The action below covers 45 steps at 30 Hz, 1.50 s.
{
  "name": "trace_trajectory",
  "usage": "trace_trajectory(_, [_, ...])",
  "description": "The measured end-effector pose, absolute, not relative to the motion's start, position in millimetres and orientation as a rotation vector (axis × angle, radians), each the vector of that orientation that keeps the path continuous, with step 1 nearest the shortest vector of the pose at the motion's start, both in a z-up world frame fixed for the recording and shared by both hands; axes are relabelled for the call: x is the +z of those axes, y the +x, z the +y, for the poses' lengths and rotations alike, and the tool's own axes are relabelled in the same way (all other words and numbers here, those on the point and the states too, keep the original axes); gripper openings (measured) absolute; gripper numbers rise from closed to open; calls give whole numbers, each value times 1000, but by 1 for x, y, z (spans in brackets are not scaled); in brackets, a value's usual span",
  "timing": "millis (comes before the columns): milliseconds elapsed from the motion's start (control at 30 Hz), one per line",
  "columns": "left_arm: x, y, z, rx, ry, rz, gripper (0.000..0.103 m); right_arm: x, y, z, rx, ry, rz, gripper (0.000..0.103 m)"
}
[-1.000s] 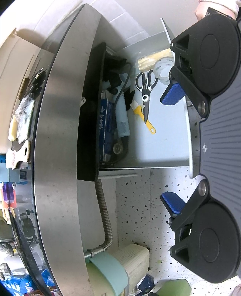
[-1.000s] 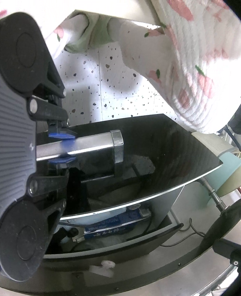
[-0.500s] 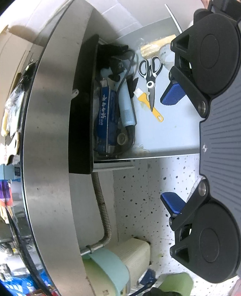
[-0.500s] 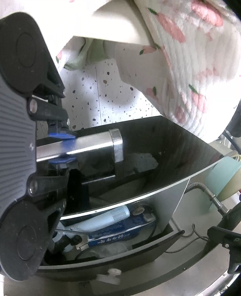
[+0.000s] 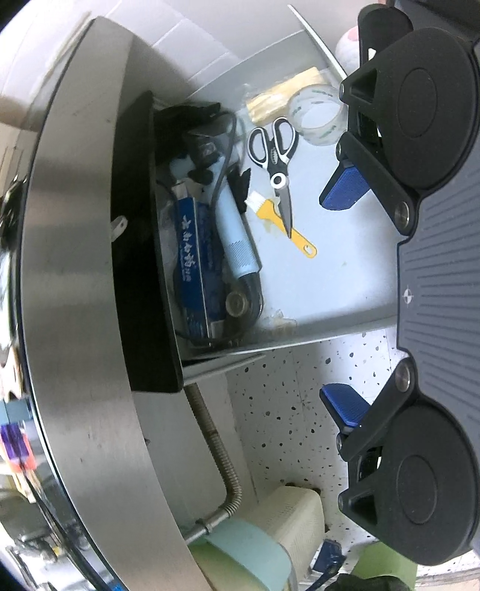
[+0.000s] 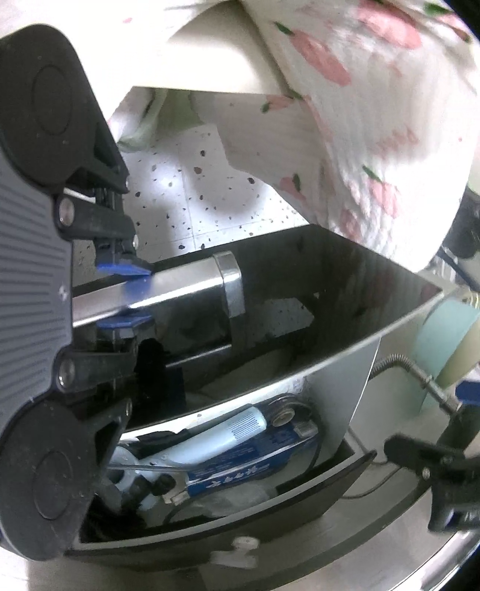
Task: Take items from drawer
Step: 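Lower the left gripper into the drawer onto the clear tape roll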
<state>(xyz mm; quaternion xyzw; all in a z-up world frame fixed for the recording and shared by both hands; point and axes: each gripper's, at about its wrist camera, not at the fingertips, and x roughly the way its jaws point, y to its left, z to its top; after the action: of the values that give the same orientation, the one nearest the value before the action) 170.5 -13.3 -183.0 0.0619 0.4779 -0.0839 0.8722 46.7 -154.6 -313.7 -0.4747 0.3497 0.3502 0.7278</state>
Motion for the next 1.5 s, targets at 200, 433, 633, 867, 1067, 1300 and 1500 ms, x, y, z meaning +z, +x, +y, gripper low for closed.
trace_trajectory(200, [-185, 176, -24, -194, 133, 1018, 101, -279, 43, -166, 742, -830, 739, 35])
trace_trajectory(433, [-185, 180, -45, -231, 177, 1021, 101, -241, 25, -177, 635, -691, 661, 52])
trace_trajectory(633, [-190, 184, -70, -287, 215, 1053, 101, -214, 13, -196, 472, -494, 599, 68])
trace_trajectory(867, [-191, 191, -99, -352, 277, 1052, 101, -194, -4, -232, 290, -315, 528, 75])
trace_trajectory(1067, [-202, 208, -127, -431, 302, 1073, 101, -192, -22, -263, 168, -143, 510, 76])
trace_trajectory(1300, [-241, 235, -171, -569, 357, 1269, 80, -202, -39, -284, 133, -33, 550, 76])
trace_trajectory(1500, [-274, 244, -195, -612, 400, 1335, 54, -208, -43, -286, 146, 0, 571, 76])
